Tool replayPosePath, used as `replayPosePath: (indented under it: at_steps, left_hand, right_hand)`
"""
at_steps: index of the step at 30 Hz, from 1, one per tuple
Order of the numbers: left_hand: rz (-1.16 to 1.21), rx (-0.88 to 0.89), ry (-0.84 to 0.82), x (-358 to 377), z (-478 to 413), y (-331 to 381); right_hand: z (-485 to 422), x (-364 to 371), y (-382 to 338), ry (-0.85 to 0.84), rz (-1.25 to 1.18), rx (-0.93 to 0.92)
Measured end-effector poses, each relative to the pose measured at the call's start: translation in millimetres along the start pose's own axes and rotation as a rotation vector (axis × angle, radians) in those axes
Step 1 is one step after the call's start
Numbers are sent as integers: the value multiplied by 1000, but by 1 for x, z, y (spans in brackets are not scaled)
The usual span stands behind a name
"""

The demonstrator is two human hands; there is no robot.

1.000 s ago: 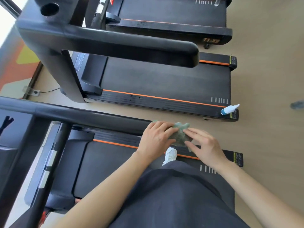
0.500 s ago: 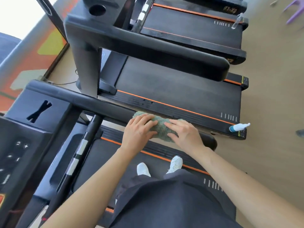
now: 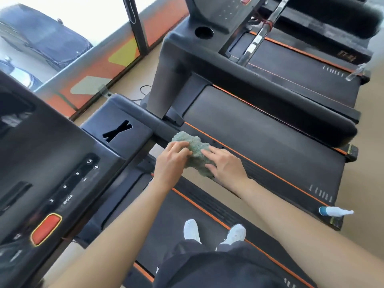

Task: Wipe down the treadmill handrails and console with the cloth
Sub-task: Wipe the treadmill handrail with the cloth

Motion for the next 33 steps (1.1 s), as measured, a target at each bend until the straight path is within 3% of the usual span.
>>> replayPosePath:
  at_steps: [18, 26, 29, 33]
  left_hand:
    - [-263, -200, 20, -51, -28, -124]
    - [-372, -355, 65, -87, -7, -153]
    - [-409, -351, 37, -92, 2, -155]
    - [-371, -281, 43, -93, 14, -139]
  right_hand:
    - [-139, 38, -111, -217, 143, -201]
    - [-165, 58, -158, -315, 335, -456]
    - [-152, 65, -154, -271, 383, -556]
    - [-124, 42, -143, -3, 231, -631]
Point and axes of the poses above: each hand's wrist, its own z-axis away from the middle knuckle, its own x-axis out of the palm, y = z × x, the point moved 10 cm from there along -z, towards the middle knuckle, and after that the axes turned 2 degrees about -x, right-handed, at the moved point
